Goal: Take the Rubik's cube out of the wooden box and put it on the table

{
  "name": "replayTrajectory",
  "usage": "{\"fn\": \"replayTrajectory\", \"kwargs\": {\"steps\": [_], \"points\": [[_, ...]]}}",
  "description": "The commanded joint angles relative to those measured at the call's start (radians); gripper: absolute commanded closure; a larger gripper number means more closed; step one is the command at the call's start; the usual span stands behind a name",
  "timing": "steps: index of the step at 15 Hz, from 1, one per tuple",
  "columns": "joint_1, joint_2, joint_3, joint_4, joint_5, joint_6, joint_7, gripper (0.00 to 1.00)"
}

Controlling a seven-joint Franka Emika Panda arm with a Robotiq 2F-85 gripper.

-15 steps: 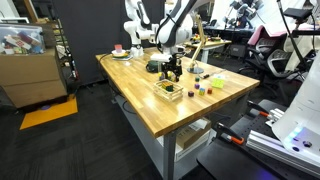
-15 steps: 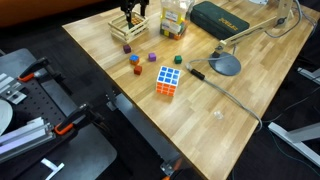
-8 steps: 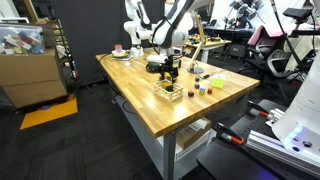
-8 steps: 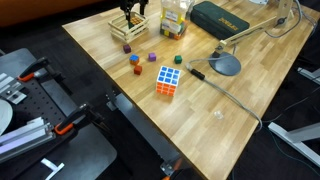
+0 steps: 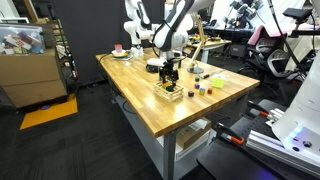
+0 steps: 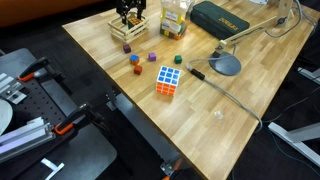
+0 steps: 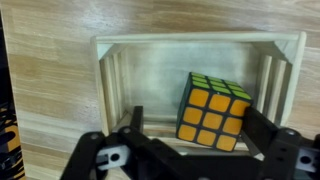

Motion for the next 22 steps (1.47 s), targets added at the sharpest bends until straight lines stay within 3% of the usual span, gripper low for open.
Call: {"fn": "replayTrajectory", "kwargs": {"steps": [1, 22], "points": [[-0.006, 0.01, 0.009, 0.012, 0.02, -0.018, 0.014, 0.0], [-0.002, 0.006, 0.005, 0.019, 0.011, 0.007, 0.006, 0.0]]}}
